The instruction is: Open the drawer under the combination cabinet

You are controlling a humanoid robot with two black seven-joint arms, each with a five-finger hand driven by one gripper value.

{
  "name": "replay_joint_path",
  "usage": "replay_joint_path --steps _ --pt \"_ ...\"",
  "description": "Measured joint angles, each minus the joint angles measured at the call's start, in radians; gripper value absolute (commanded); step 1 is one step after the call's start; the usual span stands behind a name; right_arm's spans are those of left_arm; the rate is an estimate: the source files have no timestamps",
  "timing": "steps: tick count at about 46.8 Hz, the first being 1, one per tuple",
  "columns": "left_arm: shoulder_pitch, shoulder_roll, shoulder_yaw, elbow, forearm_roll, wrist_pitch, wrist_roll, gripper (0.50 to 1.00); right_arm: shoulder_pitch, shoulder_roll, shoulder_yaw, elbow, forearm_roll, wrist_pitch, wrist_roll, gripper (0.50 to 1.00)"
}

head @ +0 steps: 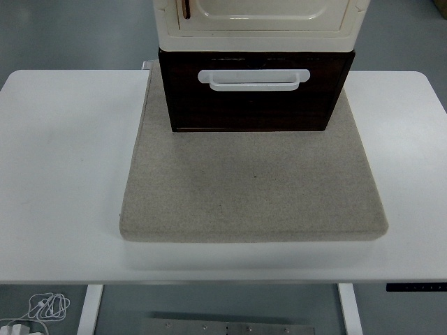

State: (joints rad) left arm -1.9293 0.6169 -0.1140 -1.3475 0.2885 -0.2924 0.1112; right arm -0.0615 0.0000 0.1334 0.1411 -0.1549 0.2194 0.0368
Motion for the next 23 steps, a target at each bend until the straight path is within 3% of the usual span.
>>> replay_joint_path --steps 14,23 --pt "-0.052 -0.005 0.211 -0.043 -0.021 -0.025 0.059 1.0 0.0 0.0 0.0 0.0 0.0 0.0 0.0 0.926" --pt "-0.06 -0.002 0.241 -0.033 -0.021 -0.124 0.064 1.0 0.0 0.0 0.0 0.0 0.0 0.0 0.0 0.926"
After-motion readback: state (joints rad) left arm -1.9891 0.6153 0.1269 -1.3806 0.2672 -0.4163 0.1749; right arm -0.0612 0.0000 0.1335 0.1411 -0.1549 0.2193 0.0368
